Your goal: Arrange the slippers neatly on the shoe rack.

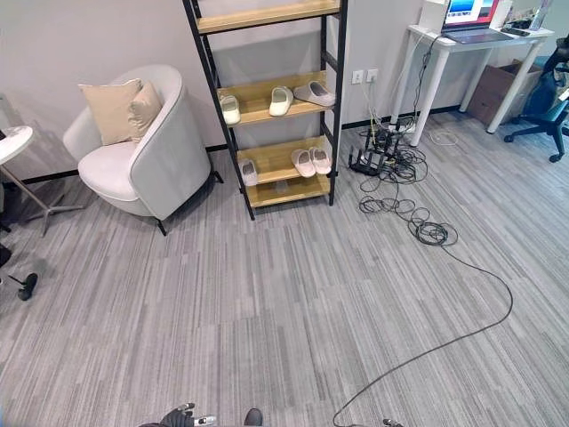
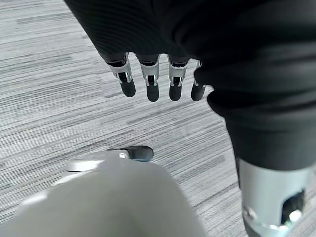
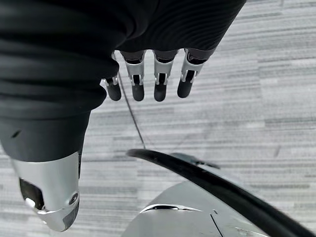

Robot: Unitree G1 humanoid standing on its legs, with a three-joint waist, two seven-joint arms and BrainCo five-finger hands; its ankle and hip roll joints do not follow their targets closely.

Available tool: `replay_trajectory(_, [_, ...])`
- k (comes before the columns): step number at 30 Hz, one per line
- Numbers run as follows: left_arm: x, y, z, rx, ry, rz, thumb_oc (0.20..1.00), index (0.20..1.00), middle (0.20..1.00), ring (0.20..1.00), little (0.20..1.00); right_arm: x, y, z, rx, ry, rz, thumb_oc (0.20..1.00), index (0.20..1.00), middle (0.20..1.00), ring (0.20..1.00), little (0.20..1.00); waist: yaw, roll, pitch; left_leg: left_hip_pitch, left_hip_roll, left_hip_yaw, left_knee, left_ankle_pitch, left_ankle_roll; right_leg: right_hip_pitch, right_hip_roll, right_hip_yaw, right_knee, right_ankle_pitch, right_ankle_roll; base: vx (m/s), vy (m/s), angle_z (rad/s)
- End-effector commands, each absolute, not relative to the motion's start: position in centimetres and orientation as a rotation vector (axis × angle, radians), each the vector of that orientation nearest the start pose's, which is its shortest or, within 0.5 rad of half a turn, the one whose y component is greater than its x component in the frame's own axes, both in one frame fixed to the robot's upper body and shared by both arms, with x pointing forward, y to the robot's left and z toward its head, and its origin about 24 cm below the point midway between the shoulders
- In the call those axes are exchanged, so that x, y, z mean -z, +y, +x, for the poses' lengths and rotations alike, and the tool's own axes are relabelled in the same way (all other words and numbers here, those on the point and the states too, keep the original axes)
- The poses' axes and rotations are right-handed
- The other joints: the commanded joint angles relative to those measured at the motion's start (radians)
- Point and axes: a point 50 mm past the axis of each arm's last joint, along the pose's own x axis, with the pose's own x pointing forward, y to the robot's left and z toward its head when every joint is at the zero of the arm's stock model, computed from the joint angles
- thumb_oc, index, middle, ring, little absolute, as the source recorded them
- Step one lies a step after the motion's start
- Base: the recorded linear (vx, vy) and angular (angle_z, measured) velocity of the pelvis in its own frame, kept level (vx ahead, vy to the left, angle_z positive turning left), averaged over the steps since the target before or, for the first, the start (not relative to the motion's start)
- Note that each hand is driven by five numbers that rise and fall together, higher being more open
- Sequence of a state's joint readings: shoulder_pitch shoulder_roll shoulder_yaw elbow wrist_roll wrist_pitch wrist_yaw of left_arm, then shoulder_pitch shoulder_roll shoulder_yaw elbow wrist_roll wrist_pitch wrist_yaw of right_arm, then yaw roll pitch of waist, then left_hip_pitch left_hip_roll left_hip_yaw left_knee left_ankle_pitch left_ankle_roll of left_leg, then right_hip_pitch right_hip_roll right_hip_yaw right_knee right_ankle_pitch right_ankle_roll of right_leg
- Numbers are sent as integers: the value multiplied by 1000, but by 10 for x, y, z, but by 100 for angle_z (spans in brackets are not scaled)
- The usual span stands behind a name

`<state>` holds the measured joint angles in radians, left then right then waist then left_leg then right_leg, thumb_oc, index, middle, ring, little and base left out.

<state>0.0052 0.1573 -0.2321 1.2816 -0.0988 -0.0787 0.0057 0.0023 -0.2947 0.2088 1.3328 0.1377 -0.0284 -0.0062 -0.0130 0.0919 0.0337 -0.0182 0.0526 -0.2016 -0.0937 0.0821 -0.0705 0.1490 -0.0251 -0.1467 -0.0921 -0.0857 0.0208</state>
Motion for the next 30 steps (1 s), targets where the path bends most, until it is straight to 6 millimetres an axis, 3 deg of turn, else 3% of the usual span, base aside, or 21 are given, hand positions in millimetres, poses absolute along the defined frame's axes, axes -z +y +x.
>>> replay_trajectory(1, [164, 192, 112, 29, 1155, 174, 1000, 1000, 1000, 1000, 1000, 157, -262, 83, 131, 1260, -302, 1000, 1000, 1000, 1000, 1000, 18, -44, 32, 75, -39, 25, 6, -106, 32, -75, -52, 11, 53, 4, 44, -2, -32, 3])
replay_trajectory(5, [161, 193, 122, -20, 1114, 100, 1000, 1000, 1000, 1000, 1000, 155, -264, 90, 151, 1237, -285, 1000, 1000, 1000, 1000, 1000, 23, -41, 44, 64, -33, 37, 6, -99, 23, -94, -58, -9, 80, 0, 50, -5, -50, 2])
replay_trajectory(7, [158, 195, 130, -25, 1083, 103, 1000, 1000, 1000, 1000, 1000, 151, -269, 98, 189, 1202, -265, 1000, 1000, 1000, 1000, 1000, 6, -39, 55, 45, -4, 48, 17, -91, 0, -129, -43, -11, 124, -25, 32, 41, -162, 0])
replay_trajectory(9, [156, 197, 135, -29, 1063, 110, 1000, 1000, 1000, 1000, 1000, 149, -269, 103, 194, 1177, -262, 1000, 1000, 1000, 1000, 1000, 3, -54, 71, 5, 15, 61, 123, -96, -15, -136, -25, 15, 123, -32, 12, 34, -241, 8])
replay_trajectory(10, [150, 198, 151, -20, 1015, 132, 1000, 1000, 1000, 1000, 1000, 147, -267, 113, 198, 1144, -267, 1000, 1000, 1000, 1000, 1000, 8, -74, 114, -88, 21, 99, 289, -66, -20, -120, -16, 22, 114, -33, -5, 9, -232, 18])
replay_trajectory(11, [150, 198, 151, -20, 1015, 132, 1000, 1000, 1000, 1000, 1000, 147, -267, 113, 198, 1144, -267, 1000, 1000, 1000, 1000, 1000, 7, -74, 114, -88, 21, 99, 290, -66, -20, -121, -16, 22, 114, -33, -5, 207, -274, 47])
replay_trajectory(12, [145, 192, 162, -12, 968, 122, 1000, 1000, 1000, 1000, 1000, 147, -272, 110, 210, 1162, -283, 1000, 1000, 1000, 1000, 1000, 15, -89, 123, -169, 6, 197, 380, -88, 9, -83, -33, 6, 98, -45, -4, 464, -74, 50])
replay_trajectory(13, [144, 186, 165, -14, 945, 90, 1000, 1000, 1000, 1000, 1000, 149, -273, 102, 219, 1188, -276, 1000, 1000, 1000, 1000, 1000, 39, -91, 110, -216, -87, 177, 322, -134, 31, -55, -41, 21, 71, -51, 15, 572, -48, 79])
replay_trajectory(14, [144, 184, 165, -10, 942, 86, 1000, 1000, 1000, 1000, 1000, 149, -272, 100, 211, 1195, -282, 1000, 1000, 1000, 1000, 1000, 53, -89, 104, -238, -118, 162, 282, -117, 33, -43, -37, 29, 59, -54, 21, 568, 84, 45])
replay_trajectory(15, [142, 187, 168, -29, 929, 85, 1000, 1000, 1000, 1000, 1000, 149, -267, 108, 182, 1179, -313, 1000, 1000, 1000, 1000, 1000, 97, -94, 103, -319, -156, 147, 234, -51, 24, -6, -21, 52, 39, -66, 27, 437, 71, 12])
replay_trajectory(17, [143, 196, 165, -70, 944, 86, 1000, 1000, 1000, 1000, 1000, 147, -264, 117, 174, 1156, -314, 1000, 1000, 1000, 1000, 1000, 134, -105, 104, -381, -156, 158, 211, -7, 18, 18, -16, 79, 43, -83, 33, 471, 142, -97])
replay_trajectory(19, [150, 213, 144, -131, 1023, 86, 1000, 1000, 1000, 1000, 1000, 151, -256, 115, 158, 1163, -291, 1000, 1000, 1000, 1000, 1000, 147, -129, 70, -321, -148, 153, 174, -7, 67, 22, -32, 96, 120, -88, 57, 571, 276, -104])
replay_trajectory(21, [152, 226, 132, -149, 1072, 134, 1000, 1000, 1000, 1000, 1000, 152, -250, 116, 154, 1157, -269, 1000, 1000, 1000, 1000, 1000, 149, -163, 56, -284, -160, 147, 184, -34, 96, -16, -58, 92, 274, 0, 113, 492, 262, -78])
replay_trajectory(22, [153, 235, 126, -172, 1095, 147, 1000, 1000, 1000, 1000, 1000, 153, -245, 117, 167, 1147, -232, 1000, 1000, 1000, 1000, 1000, 128, -158, 69, -208, -156, 144, 191, -76, 125, -91, -111, 87, 519, 223, 173, 681, 431, -7])
replay_trajectory(23, [151, 241, 126, -177, 1093, 163, 1000, 1000, 1000, 1000, 1000, 153, -241, 119, 175, 1133, -201, 1000, 1000, 1000, 1000, 1000, 92, -119, 83, -130, -124, 107, 178, -105, 143, -196, -128, 64, 706, 279, 153, 874, 496, 35])
replay_trajectory(24, [147, 248, 132, -186, 1076, 176, 1000, 1000, 1000, 1000, 1000, 153, -239, 119, 184, 1124, -188, 1000, 1000, 1000, 1000, 1000, 51, -99, 100, -57, -102, 79, 165, -137, 147, -280, -153, 7, 705, 207, 121, 754, 312, 73])
replay_trajectory(25, [145, 251, 137, -191, 1061, 181, 1000, 1000, 1000, 1000, 1000, 154, -237, 119, 182, 1122, -185, 1000, 1000, 1000, 1000, 1000, 36, -96, 106, -26, -96, 69, 158, -151, 142, -314, -148, -5, 657, 171, 108, 756, 98, 76])
replay_trajectory(26, [138, 252, 153, -189, 1009, 194, 1000, 1000, 1000, 1000, 1000, 154, -234, 122, 180, 1113, -181, 1000, 1000, 1000, 1000, 1000, 8, -100, 117, 38, -91, 36, 142, -170, 127, -351, -109, -2, 507, 123, 94, 578, -32, 60])
replay_trajectory(28, [131, 252, 168, -194, 951, 201, 1000, 1000, 1000, 1000, 1000, 153, -237, 120, 201, 1113, -173, 1000, 1000, 1000, 1000, 1000, -20, -108, 117, 95, -90, -7, 115, -197, 108, -373, -74, 29, 313, 123, 104, 618, -104, 79])
replay_trajectory(29, [140, 218, 166, -104, 960, 235, 1000, 1000, 1000, 1000, 1000, 154, -239, 119, 262, 1119, -125, 1000, 1000, 1000, 1000, 1000, -20, -124, 124, 140, -87, -69, 121, -220, 81, -405, -69, 36, 151, 165, 130, 677, -161, 134])
replay_trajectory(30, [140, 217, 167, -101, 957, 243, 1000, 1000, 1000, 1000, 1000, 154, -239, 116, 257, 1124, -133, 1000, 1000, 1000, 1000, 1000, -27, -129, 119, 159, -80, -68, 126, -223, 74, -410, -62, 32, 132, 184, 132, 797, -225, 144])
